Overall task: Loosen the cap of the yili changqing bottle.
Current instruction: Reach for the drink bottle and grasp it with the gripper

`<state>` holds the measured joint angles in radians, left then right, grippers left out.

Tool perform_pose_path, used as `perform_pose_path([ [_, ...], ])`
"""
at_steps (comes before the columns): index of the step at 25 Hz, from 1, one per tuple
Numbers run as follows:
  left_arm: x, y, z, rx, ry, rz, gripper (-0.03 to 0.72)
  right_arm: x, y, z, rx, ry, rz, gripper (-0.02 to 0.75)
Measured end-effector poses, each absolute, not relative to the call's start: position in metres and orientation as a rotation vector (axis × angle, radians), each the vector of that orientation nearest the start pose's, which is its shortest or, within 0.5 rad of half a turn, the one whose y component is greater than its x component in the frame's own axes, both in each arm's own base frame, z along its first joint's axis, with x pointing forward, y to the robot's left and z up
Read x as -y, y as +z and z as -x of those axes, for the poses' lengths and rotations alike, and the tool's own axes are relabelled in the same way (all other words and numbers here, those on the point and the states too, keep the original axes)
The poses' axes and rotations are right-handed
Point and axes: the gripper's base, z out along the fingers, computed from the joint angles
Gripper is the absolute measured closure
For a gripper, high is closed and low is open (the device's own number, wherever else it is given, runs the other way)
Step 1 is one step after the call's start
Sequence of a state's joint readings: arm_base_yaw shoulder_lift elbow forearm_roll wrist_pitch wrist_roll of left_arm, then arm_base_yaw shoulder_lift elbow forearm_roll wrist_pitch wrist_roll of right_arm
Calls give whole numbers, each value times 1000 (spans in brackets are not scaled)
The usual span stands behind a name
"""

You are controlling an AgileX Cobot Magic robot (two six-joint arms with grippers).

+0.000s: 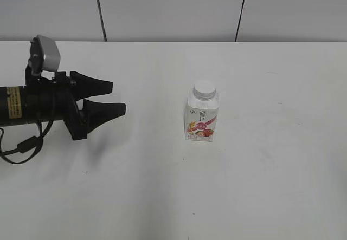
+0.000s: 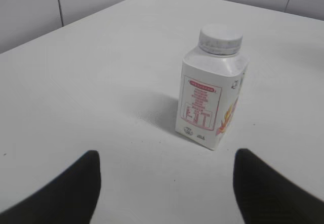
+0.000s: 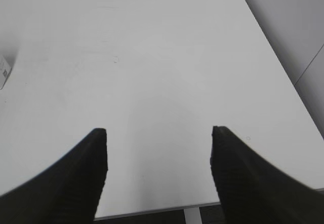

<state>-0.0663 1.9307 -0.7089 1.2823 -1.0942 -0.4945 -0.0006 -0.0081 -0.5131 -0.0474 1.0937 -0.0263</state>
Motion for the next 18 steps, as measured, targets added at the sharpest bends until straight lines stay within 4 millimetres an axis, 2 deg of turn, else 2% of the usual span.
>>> perform_pose_path([
  [8, 133, 118, -305, -1608, -895, -1156, 160, 4, 278, 9, -2056, -74, 23, 228],
  [18, 165, 113, -323, -1524, -918, -1244, 157, 4, 278, 9, -2056, -74, 23, 228],
])
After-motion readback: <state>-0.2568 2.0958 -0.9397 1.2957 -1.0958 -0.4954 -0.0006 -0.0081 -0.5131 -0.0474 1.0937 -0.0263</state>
